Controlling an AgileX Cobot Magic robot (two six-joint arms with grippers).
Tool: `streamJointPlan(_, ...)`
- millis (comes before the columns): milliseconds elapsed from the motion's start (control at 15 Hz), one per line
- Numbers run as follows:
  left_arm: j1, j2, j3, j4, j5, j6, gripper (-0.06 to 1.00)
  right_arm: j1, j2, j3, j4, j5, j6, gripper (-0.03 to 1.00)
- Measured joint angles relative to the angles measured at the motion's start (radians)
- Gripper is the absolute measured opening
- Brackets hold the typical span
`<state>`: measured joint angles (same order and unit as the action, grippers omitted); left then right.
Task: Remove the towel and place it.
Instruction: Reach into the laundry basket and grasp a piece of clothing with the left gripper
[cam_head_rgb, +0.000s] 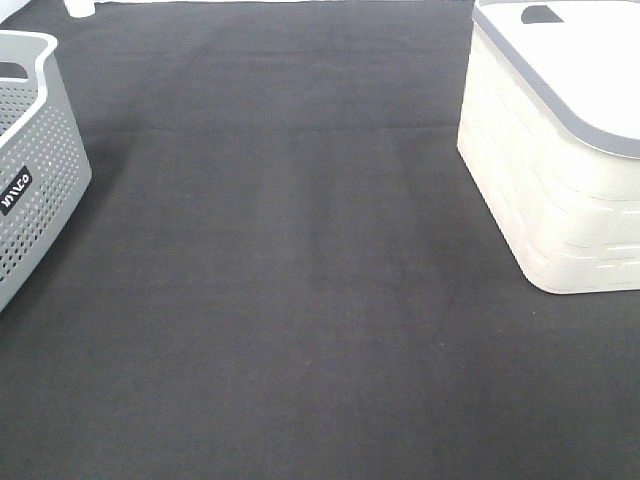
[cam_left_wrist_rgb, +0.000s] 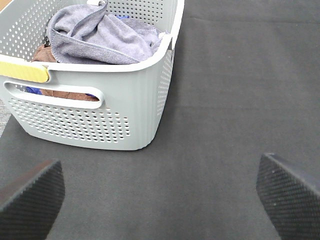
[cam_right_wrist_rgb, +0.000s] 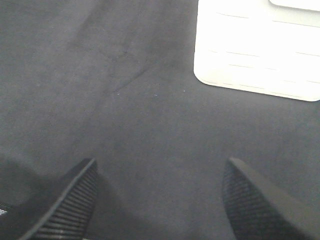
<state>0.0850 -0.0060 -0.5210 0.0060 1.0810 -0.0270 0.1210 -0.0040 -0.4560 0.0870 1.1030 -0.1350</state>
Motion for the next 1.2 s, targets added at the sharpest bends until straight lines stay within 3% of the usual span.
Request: streamJointPlan(1200,0.0,0.0,0.0,0.0,0.0,0.0,0.99,0.0,0.0,0.0,0.0,0.0,0.0,0.68)
